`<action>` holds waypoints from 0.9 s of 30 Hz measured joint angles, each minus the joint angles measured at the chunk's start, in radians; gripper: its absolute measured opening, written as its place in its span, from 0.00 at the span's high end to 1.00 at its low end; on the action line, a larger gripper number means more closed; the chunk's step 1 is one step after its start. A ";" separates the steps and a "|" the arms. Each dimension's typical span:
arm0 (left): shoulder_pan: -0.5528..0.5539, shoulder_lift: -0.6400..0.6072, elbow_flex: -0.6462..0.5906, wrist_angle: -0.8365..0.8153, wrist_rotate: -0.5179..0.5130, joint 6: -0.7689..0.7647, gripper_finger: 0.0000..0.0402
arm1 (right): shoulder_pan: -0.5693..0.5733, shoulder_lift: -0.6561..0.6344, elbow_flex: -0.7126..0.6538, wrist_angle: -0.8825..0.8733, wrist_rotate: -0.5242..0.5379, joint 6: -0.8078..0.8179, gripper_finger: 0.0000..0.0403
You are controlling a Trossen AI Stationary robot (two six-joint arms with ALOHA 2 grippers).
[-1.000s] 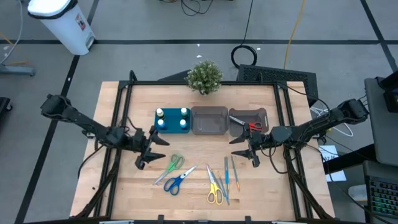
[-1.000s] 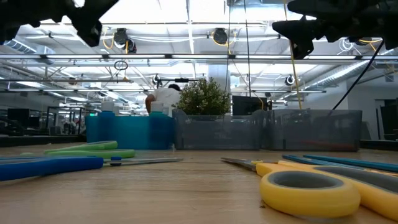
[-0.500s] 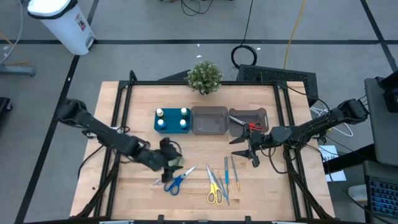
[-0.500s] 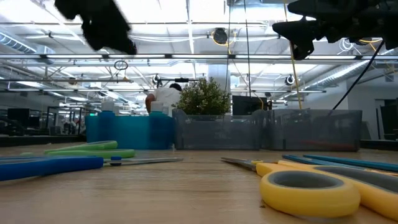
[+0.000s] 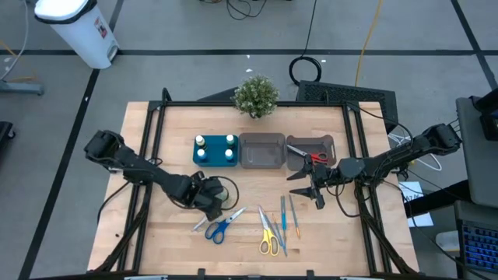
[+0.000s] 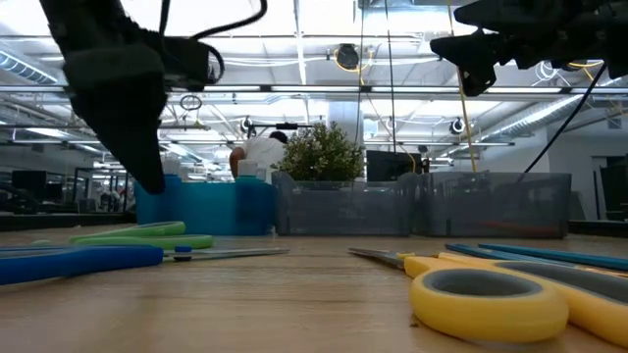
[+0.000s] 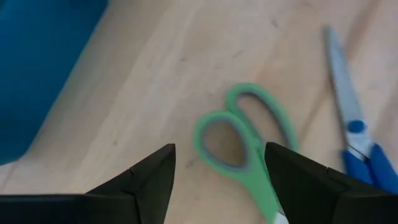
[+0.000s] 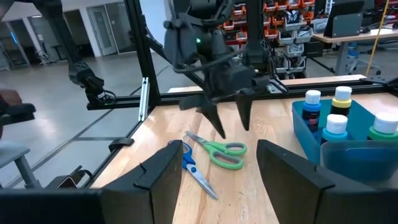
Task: Pick & Place Paint Supplies
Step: Put the green scissor into the right black bin
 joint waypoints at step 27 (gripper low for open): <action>0.102 0.142 0.002 0.003 0.124 0.013 0.38 | -0.001 0.000 0.000 -0.007 0.000 -0.002 0.51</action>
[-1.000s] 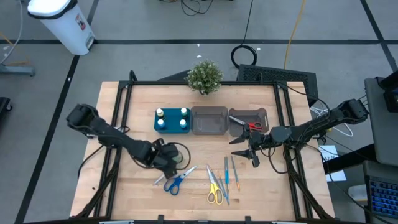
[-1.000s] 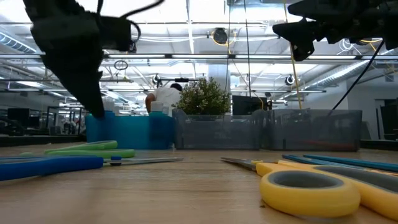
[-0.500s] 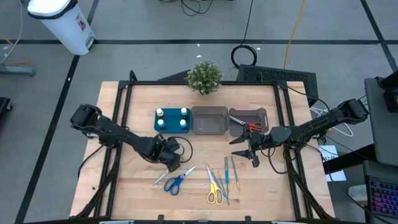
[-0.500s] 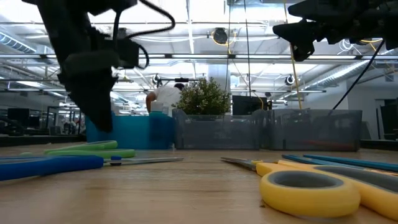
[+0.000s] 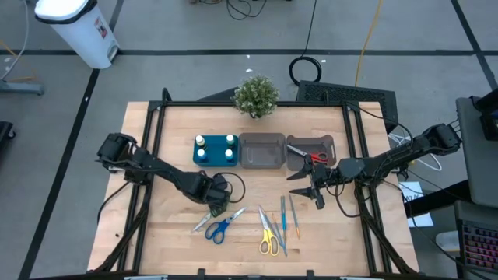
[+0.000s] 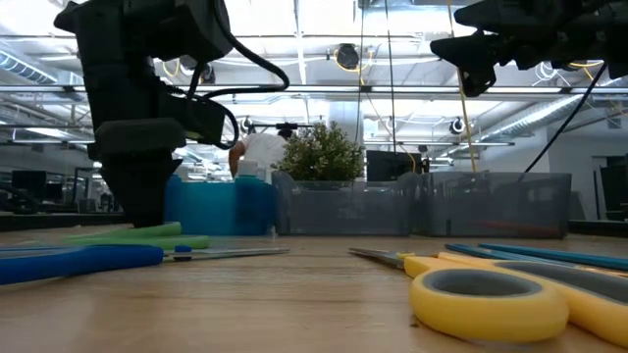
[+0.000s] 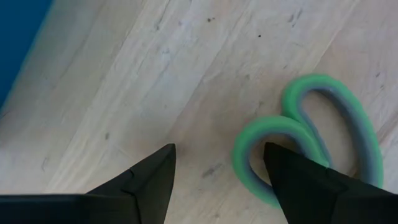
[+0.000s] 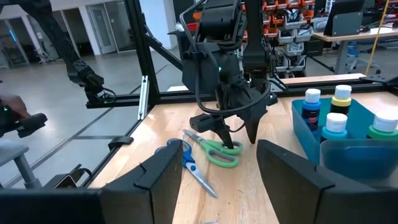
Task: Pick & Place Paint Supplies
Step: Put the green scissor into the right black bin
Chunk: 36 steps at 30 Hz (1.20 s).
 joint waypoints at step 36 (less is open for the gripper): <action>-0.103 -0.233 -0.004 0.164 -0.390 0.314 0.91 | 0.000 0.000 0.000 -0.007 0.004 0.011 0.51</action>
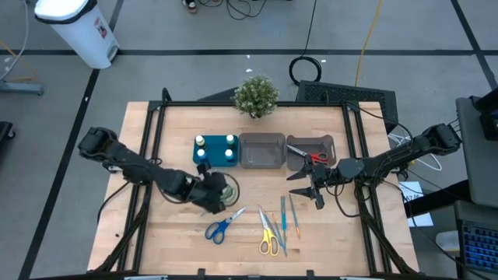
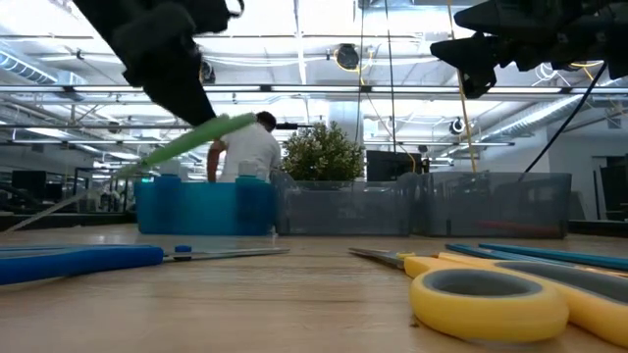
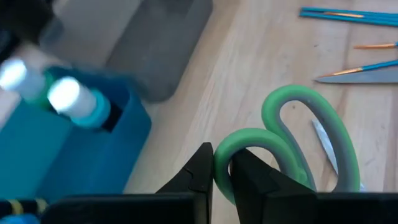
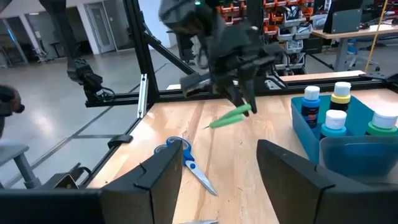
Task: Pick & Place Paint Supplies
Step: Put the green scissor into the right black bin
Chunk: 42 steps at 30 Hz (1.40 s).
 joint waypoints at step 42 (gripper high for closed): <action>-0.042 -0.002 0.002 0.464 0.391 0.125 0.89 | 0.152 0.910 0.608 0.227 0.288 -0.982 0.43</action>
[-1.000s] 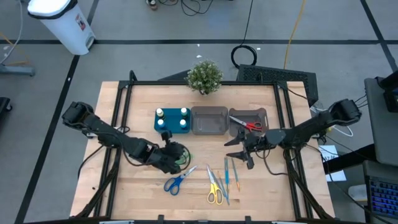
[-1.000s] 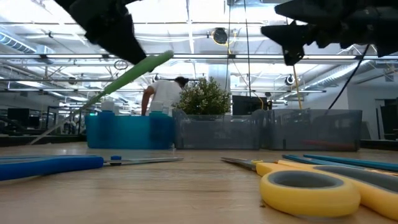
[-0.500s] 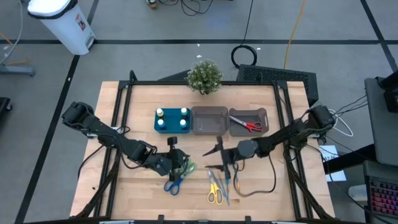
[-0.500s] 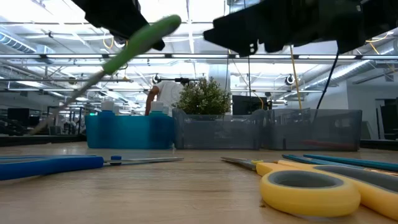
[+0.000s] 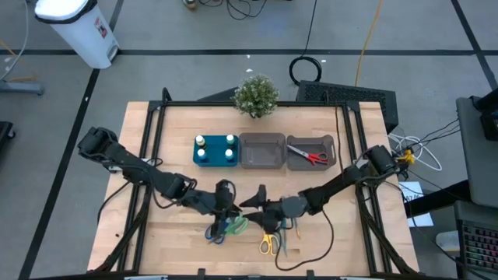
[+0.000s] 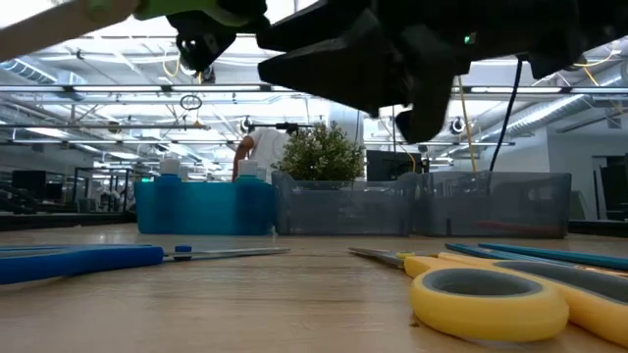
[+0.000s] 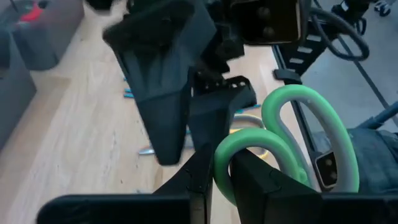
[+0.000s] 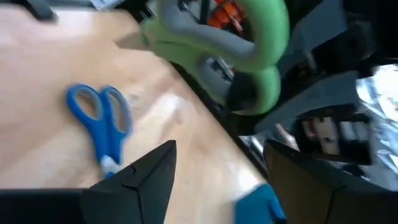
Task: Pick & Place Paint Supplies
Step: Put the green scissor into the right black bin
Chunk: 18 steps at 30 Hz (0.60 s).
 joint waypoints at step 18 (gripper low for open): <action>0.006 0.000 0.000 -0.061 0.032 -0.098 0.90 | 0.052 -0.012 -0.001 0.067 0.007 -0.110 0.50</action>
